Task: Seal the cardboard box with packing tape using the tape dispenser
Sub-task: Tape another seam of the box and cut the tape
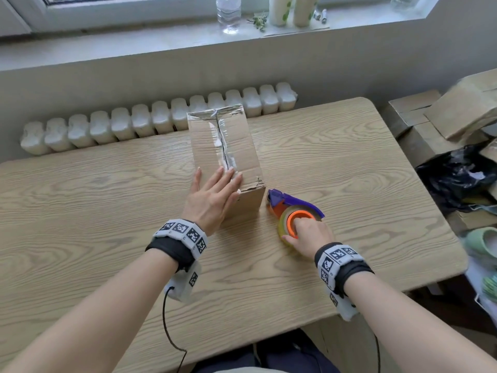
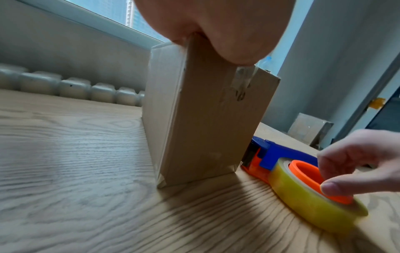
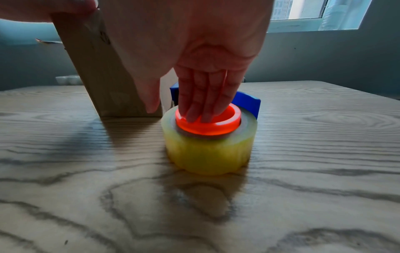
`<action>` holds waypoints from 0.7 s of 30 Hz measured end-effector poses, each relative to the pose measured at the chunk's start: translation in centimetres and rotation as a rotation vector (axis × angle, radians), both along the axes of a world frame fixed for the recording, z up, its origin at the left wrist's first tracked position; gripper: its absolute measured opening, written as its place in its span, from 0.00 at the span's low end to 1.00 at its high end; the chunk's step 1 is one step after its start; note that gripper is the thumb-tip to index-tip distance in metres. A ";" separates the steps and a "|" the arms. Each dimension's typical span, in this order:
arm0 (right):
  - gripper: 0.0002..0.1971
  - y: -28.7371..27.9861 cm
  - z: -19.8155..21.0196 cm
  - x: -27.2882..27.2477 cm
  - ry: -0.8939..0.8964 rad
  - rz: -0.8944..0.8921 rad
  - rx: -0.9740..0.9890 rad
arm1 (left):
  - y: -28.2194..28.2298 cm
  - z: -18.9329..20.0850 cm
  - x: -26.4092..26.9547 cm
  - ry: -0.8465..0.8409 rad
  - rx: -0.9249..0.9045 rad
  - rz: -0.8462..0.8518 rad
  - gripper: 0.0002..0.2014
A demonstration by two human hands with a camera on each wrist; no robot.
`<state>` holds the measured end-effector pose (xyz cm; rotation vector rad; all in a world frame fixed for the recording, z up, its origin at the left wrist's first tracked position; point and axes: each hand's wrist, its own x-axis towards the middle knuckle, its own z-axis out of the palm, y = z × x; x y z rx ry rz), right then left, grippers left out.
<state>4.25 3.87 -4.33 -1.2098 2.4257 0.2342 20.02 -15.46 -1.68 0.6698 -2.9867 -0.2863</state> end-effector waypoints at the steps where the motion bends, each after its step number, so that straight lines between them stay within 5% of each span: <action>1: 0.23 0.0 -0.1 0.0 0.009 0.001 0.003 | 0.1 -0.1 -0.1 -0.024 -0.035 0.006 0.28; 10: 0.19 -0.2 -1.2 0.1 -0.104 -0.024 0.102 | 0.0 -1.3 -0.9 0.116 -0.255 -0.035 0.20; 15: 0.17 -0.3 -0.7 -0.2 -0.122 -0.040 0.071 | 0.2 -0.6 -0.7 0.111 -0.087 -0.006 0.26; 21: 0.14 -0.4 0.3 -1.0 -0.179 -0.127 -0.028 | -0.2 -0.8 0.7 0.306 -0.061 -0.153 0.11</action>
